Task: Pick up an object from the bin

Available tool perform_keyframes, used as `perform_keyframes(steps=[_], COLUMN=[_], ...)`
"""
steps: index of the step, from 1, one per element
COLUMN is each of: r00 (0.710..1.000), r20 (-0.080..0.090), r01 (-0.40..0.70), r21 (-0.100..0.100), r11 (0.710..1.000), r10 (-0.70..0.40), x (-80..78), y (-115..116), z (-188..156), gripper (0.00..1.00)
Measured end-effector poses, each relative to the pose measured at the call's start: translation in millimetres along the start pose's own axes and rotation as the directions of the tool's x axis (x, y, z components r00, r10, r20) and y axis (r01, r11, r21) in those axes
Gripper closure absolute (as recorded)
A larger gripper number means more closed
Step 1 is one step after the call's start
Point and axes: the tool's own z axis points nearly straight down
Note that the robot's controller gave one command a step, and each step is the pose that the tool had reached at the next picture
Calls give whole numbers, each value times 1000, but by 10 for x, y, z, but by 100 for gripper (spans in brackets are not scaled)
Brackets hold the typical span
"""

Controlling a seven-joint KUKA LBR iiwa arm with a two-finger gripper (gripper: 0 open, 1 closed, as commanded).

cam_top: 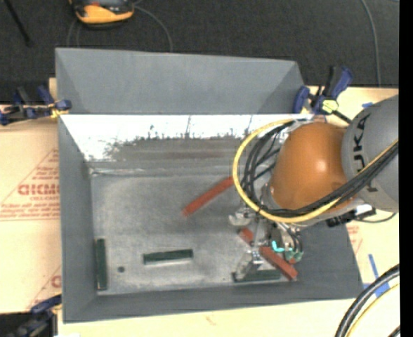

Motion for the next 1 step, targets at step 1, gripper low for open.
perform_keyframes(steps=[1], r00=[1000], r20=[7], r01=[0], r21=[0], r11=[1000], r10=[0], x=[-19], y=[-1], z=[-32], gripper=[0])
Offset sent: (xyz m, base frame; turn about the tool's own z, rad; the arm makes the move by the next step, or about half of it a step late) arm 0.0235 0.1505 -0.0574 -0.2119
